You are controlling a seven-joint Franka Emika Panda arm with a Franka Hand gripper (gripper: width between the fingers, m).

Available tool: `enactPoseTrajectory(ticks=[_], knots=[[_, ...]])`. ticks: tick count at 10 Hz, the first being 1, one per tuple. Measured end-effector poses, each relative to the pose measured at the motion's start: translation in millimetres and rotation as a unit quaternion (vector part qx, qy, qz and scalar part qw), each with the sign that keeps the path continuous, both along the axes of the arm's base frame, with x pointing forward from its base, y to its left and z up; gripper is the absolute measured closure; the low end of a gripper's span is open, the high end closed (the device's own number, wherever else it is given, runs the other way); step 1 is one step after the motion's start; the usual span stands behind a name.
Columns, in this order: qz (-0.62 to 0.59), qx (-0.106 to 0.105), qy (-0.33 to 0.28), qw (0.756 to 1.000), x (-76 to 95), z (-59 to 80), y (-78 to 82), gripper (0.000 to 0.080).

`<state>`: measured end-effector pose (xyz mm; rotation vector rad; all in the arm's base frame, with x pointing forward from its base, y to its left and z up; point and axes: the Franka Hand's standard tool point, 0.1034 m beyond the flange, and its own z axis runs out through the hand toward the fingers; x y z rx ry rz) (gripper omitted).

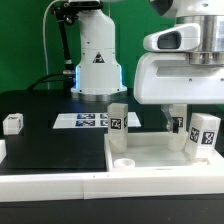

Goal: Assemble square table

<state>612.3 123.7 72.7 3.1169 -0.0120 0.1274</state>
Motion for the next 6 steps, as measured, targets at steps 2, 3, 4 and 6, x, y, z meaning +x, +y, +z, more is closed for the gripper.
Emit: enactPoseTrajectory(ticks=[2,3,4,6], knots=[[0.041,-0.003,0.000,0.999,0.5,0.3,-0.5,0.0151],[0.049,-0.004,0.000,0.999,0.9,0.4,-1.8,0.0218],[0.045,-0.004,0.001,0.999,0.6,0.1,-1.6,0.0356],[0.045,-0.004,0.000,0.999,0.7,0.0,-1.7,0.0492]])
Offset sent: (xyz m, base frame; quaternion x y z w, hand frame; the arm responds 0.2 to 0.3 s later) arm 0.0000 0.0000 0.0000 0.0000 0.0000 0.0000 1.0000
